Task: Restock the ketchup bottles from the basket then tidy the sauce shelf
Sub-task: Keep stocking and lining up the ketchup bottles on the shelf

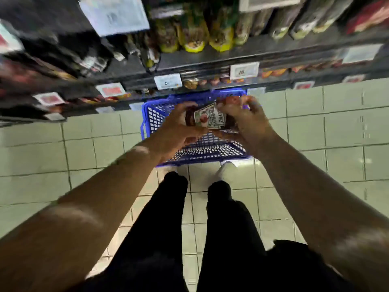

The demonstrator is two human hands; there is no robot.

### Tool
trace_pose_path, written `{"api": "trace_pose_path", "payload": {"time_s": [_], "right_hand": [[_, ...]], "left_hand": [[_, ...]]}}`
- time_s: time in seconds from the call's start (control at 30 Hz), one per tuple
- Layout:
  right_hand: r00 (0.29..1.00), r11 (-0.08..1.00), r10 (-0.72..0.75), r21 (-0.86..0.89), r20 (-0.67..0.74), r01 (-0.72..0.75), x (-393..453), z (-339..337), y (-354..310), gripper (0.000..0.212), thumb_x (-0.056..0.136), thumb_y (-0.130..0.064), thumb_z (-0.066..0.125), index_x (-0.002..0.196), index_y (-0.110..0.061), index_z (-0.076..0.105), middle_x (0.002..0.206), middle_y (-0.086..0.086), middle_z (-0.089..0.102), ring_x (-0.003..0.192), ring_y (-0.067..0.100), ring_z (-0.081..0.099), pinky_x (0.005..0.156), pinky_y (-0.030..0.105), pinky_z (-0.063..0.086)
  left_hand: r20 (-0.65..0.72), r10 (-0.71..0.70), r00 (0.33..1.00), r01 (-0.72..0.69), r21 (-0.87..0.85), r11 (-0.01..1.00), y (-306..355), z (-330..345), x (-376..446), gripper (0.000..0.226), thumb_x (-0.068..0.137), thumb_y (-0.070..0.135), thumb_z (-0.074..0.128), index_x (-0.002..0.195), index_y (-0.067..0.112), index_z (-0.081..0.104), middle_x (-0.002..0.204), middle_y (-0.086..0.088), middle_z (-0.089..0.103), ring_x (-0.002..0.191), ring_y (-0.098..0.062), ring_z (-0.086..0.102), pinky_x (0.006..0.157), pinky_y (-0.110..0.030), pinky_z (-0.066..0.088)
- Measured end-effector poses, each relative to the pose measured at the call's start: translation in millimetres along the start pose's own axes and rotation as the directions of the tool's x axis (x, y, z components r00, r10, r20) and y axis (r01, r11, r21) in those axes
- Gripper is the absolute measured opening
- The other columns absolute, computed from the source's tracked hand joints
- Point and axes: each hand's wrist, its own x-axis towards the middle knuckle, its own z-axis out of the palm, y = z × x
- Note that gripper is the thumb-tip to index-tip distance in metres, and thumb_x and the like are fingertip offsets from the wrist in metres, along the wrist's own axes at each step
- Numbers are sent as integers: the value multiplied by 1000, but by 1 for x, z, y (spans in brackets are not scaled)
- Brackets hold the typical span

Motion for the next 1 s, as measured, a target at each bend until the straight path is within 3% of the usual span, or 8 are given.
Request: {"api": "trace_pose_path", "payload": {"time_s": [0.2, 0.27, 0.33, 0.43, 0.53, 0.77, 0.9, 1.0], "right_hand": [[932, 919, -280, -217, 231, 330, -158, 36, -139, 51, 81, -23, 85, 122, -21, 56, 113, 4, 73, 95, 27, 75, 67, 43, 62], [833, 816, -385, -274, 399, 508, -200, 46, -183, 62, 75, -22, 88, 126, -28, 55, 116, 1, 71, 96, 26, 74, 76, 47, 62], [712, 696, -450, -287, 539, 658, -237, 57, -223, 73, 67, -22, 90, 128, -35, 53, 110, -7, 71, 86, 18, 73, 80, 40, 62], [565, 555, -529, -245, 633, 795, -282, 85, -273, 78, 65, -18, 89, 132, -34, 52, 104, -14, 70, 80, 8, 64, 80, 28, 56], [433, 455, -559, -175, 707, 873, -317, 120, -309, 76, 68, -19, 91, 134, -21, 54, 112, 3, 70, 93, 12, 65, 81, 32, 55], [344, 364, -763, -76, 547, 928, -359, 193, -346, 73, 56, -26, 94, 119, -29, 59, 100, -6, 74, 92, 10, 70, 83, 32, 57], [262, 219, -846, -145, 464, 965, -381, 235, -368, 73, 52, -43, 91, 117, -30, 61, 102, -11, 75, 96, 5, 71, 83, 25, 57], [221, 141, -878, -211, 425, 967, -393, 267, -387, 73, 51, -49, 90, 115, -30, 62, 100, -15, 75, 90, 1, 72, 79, 20, 56]], "left_hand": [[117, 192, 974, -193, -1, 981, 141, 12, -147, 77, 70, 7, 82, 138, 27, 51, 99, -10, 63, 70, -21, 51, 49, -25, 36], [158, 248, 956, -232, -113, 966, 176, 9, -183, 77, 71, 12, 83, 139, 29, 51, 80, -10, 51, 55, -16, 35, 44, -23, 28], [207, 305, 930, -247, -264, 932, 207, 9, -214, 80, 72, 16, 84, 143, 23, 46, 83, -8, 48, 51, -11, 28, 43, -18, 26], [273, 431, 860, -308, -395, 865, 248, 10, -255, 76, 70, 34, 88, 137, 19, 55, 89, -11, 65, 43, -12, 44, 41, -17, 31], [324, 499, 804, -328, -458, 826, 288, 11, -287, 58, 66, 40, 89, 118, 20, 73, 93, -11, 73, 53, -17, 59, 42, -18, 39], [399, 617, 678, -450, -438, 778, 370, -15, -326, 45, 95, 31, 64, 136, 16, 53, 101, -6, 70, 65, -17, 66, 58, -27, 47], [299, 592, 748, -561, -192, 805, 412, -42, -347, 53, 92, 46, 61, 139, 22, 51, 121, -11, 68, 79, -37, 69, 69, -38, 50], [155, 646, 747, -660, 59, 749, 439, -65, -367, 39, 94, 45, 56, 131, 33, 54, 112, 3, 73, 89, -35, 74, 66, -32, 54]]}}
